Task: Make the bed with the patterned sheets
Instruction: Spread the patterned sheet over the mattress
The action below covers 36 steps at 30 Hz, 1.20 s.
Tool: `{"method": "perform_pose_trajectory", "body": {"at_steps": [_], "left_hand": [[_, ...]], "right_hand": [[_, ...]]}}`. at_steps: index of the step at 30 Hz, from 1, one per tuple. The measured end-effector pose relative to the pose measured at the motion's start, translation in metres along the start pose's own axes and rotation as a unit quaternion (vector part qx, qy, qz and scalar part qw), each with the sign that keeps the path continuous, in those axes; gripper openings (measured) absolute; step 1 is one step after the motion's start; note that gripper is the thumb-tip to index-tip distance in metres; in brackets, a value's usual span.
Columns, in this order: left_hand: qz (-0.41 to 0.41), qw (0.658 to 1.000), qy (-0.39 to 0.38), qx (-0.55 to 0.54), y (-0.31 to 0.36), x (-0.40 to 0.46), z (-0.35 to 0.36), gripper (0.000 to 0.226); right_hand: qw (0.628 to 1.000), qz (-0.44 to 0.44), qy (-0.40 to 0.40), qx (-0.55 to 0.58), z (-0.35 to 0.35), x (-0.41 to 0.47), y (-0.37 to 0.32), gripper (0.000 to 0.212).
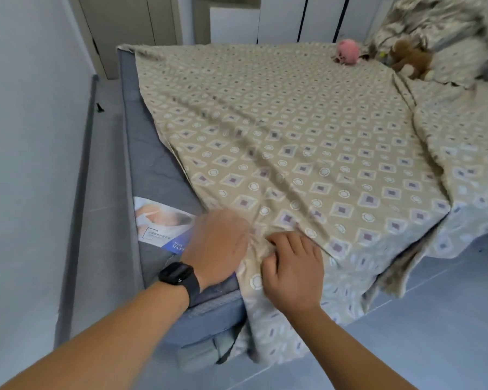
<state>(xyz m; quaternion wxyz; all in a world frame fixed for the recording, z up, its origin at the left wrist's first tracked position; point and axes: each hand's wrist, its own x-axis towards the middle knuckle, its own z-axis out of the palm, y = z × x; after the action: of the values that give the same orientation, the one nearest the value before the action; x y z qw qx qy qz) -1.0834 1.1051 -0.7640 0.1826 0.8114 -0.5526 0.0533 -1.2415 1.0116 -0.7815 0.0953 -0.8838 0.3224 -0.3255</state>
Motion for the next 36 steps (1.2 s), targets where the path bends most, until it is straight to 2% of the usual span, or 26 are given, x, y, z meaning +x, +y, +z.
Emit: {"method": "perform_pose_trajectory", "body": {"at_steps": [3,7,9,11,15,17,20,22,25,28,31,33,36], "left_hand": [[0.029,0.999,0.035,-0.02,-0.003,-0.002,0.005,0.02],[0.04,0.992,0.115,-0.013,0.0,-0.013,-0.001,0.014],[0.029,0.991,0.131,-0.009,0.005,-0.018,-0.007,0.016],[0.006,0.995,0.096,-0.004,0.008,-0.026,-0.011,0.021],[-0.046,0.998,-0.036,-0.001,0.015,-0.04,-0.027,0.025],[-0.062,0.996,-0.07,-0.01,0.02,-0.047,-0.041,0.025],[-0.069,0.994,-0.085,-0.009,0.022,-0.074,-0.057,0.024],[-0.075,0.995,-0.068,0.002,0.018,-0.099,-0.062,0.023],[-0.073,0.996,-0.042,-0.011,0.014,-0.123,-0.07,0.03],[-0.053,0.996,0.047,-0.053,0.011,-0.124,-0.082,0.024],[-0.049,0.989,0.121,-0.068,0.01,-0.121,-0.085,0.02],[-0.038,0.987,0.146,-0.062,0.006,-0.121,-0.085,0.02],[-0.043,0.98,0.187,-0.061,0.001,-0.128,-0.091,0.028]], "right_hand": [[0.999,0.021,0.019,0.025,0.007,-0.011,-0.001,0.031],[0.997,0.027,-0.001,0.077,0.0,-0.016,-0.001,0.035],[0.994,0.02,-0.023,0.109,-0.003,-0.024,-0.001,0.039],[0.993,0.004,-0.046,0.11,-0.003,-0.042,-0.004,0.042],[0.989,-0.024,-0.086,0.115,-0.009,-0.075,-0.011,0.053],[0.991,-0.04,-0.078,0.098,-0.017,-0.08,-0.01,0.056],[0.996,0.023,-0.046,0.072,-0.024,-0.081,-0.015,0.046],[0.995,0.062,-0.052,0.065,-0.025,-0.083,-0.024,0.043],[0.996,0.059,-0.052,0.038,-0.027,-0.09,-0.031,0.049],[0.997,0.068,-0.024,0.008,-0.037,-0.084,-0.024,0.053],[0.997,0.07,-0.011,-0.041,-0.046,-0.076,-0.012,0.041],[0.996,0.075,-0.037,-0.043,-0.052,-0.071,-0.009,0.036],[0.995,0.07,-0.069,-0.021,-0.053,-0.069,-0.014,0.038]]}}
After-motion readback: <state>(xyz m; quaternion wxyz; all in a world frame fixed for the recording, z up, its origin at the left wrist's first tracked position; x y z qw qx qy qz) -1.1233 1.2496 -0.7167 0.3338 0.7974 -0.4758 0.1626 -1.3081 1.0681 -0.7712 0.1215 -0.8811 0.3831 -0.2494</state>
